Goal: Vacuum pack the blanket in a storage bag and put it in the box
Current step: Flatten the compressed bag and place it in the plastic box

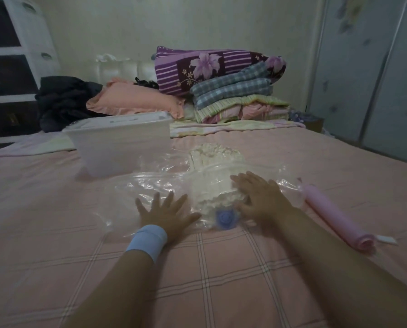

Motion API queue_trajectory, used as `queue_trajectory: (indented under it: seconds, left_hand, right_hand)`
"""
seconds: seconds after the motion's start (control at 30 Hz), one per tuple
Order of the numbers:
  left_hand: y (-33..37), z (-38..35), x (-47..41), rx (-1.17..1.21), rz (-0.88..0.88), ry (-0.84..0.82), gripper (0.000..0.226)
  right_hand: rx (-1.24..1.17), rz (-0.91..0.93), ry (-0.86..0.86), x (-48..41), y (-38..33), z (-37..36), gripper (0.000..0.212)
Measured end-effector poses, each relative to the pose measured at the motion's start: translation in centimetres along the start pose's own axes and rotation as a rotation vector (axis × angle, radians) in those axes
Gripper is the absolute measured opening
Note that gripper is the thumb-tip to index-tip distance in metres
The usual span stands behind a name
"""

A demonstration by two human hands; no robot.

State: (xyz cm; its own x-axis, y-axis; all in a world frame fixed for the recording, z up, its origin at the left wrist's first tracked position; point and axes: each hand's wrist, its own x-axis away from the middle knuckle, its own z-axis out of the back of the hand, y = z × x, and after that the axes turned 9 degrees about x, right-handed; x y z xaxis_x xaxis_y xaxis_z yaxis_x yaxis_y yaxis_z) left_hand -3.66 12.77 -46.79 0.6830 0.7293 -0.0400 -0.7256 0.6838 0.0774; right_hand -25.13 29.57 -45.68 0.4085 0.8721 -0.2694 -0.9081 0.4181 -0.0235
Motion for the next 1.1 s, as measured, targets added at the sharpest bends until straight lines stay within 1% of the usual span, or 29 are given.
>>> queue_trajectory:
  seconds: [0.03,0.07,0.1,0.13,0.17,0.2,0.23,0.3,0.33,0.4,0.47,0.5,0.53,0.6,0.67,0.7,0.77,0.83,0.87,0.9,0.97,1.0,1.03,1.1]
  left_hand:
    - [-0.5,0.1,0.3,-0.065,0.021,0.086,0.083]
    - [-1.2,0.2,0.5,-0.088,0.068,0.176,0.081]
    - [-2.1,0.3,0.7,-0.065,0.137,0.242,0.075]
    - [-3.2,0.5,0.8,-0.006,0.201,0.245,0.070]
    - [-4.1,0.8,1.0,0.065,0.239,0.189,0.068]
    - [-4.9,0.8,1.1,0.110,0.234,0.084,0.067]
    - [-5.5,0.9,1.2,0.106,0.185,-0.029,0.066]
    - [-6.0,1.0,1.7,0.057,0.062,-0.166,0.062]
    - [-6.2,0.9,1.8,0.087,0.060,-0.165,0.064]
    - [-6.5,0.6,2.1,0.115,0.131,-0.076,0.078]
    - [-6.7,0.7,2.8,-0.049,0.186,0.049,0.091]
    - [-6.6,1.0,3.1,-0.120,0.243,0.076,0.094]
    - [-6.8,1.3,3.2,-0.116,0.301,0.068,0.095]
    - [-7.5,1.3,3.0,0.055,0.391,-0.037,0.089]
    - [-8.5,0.7,2.9,0.232,0.416,-0.150,0.089]
    - [-8.9,0.6,2.9,0.248,0.419,-0.189,0.092]
    - [-8.8,1.1,2.7,0.140,0.436,-0.239,0.098]
    - [-7.4,2.2,1.9,-0.019,0.433,-0.224,0.098]
    - [-6.1,2.9,1.5,-0.061,0.388,-0.179,0.094]
    - [-4.7,3.5,1.0,-0.068,0.304,-0.112,0.089]
    - [-1.2,4.4,0.2,0.042,0.061,0.029,0.076]
    - [0.4,4.8,0.1,0.130,-0.052,0.080,0.073]
    - [2.3,5.1,0.1,0.219,-0.152,0.118,0.071]
    - [5.8,5.0,0.1,0.324,-0.302,0.121,0.076]
  right_hand:
    - [-0.014,0.005,0.006,0.2,0.2,-0.1,0.093]
    - [-0.016,0.009,-0.001,0.5,0.3,0.0,0.093]
    - [-0.004,0.006,-0.018,0.7,0.2,0.0,0.091]
    - [0.029,-0.002,-0.036,0.7,0.0,0.1,0.088]
    - [0.086,-0.013,-0.046,0.6,-0.4,0.4,0.082]
    - [0.160,-0.026,-0.049,0.3,-1.0,0.6,0.075]
    - [0.232,-0.041,-0.043,-0.1,-1.9,1.0,0.068]
    - [0.338,-0.053,0.009,-1.1,-4.1,1.9,0.059]
    - [0.359,-0.044,0.040,-1.4,-5.2,2.0,0.058]
    - [0.342,0.016,0.056,-1.6,-7.1,1.6,0.060]
    - [0.312,0.071,0.012,-1.5,-8.3,0.4,0.056]
    - [0.321,0.068,-0.008,-1.4,-8.5,-0.1,0.055]
    - [0.328,0.055,-0.017,-1.3,-8.6,-0.3,0.059]
    - [0.328,0.032,-0.022,-1.5,-8.7,-0.3,0.067]
    - [0.319,0.025,-0.013,-1.6,-8.7,-0.5,0.060]
    - [0.308,0.026,-0.012,-1.6,-8.7,-0.7,0.057]
    - [0.284,0.038,-0.049,-1.4,-8.6,-0.6,0.056]
    - [0.247,0.080,-0.107,-1.3,-8.1,0.0,0.066]
    - [0.207,0.100,-0.138,-1.2,-7.6,0.6,0.070]
    - [0.150,0.111,-0.165,-1.0,-7.2,1.2,0.075]
    - [0.019,0.090,-0.181,-0.7,-5.9,2.2,0.088]
    - [-0.038,0.058,-0.140,-0.5,-5.5,2.6,0.089]
    - [-0.069,0.008,-0.053,-0.1,-4.7,3.0,0.087]
    - [-0.018,-0.134,0.215,1.0,-3.2,3.7,0.078]
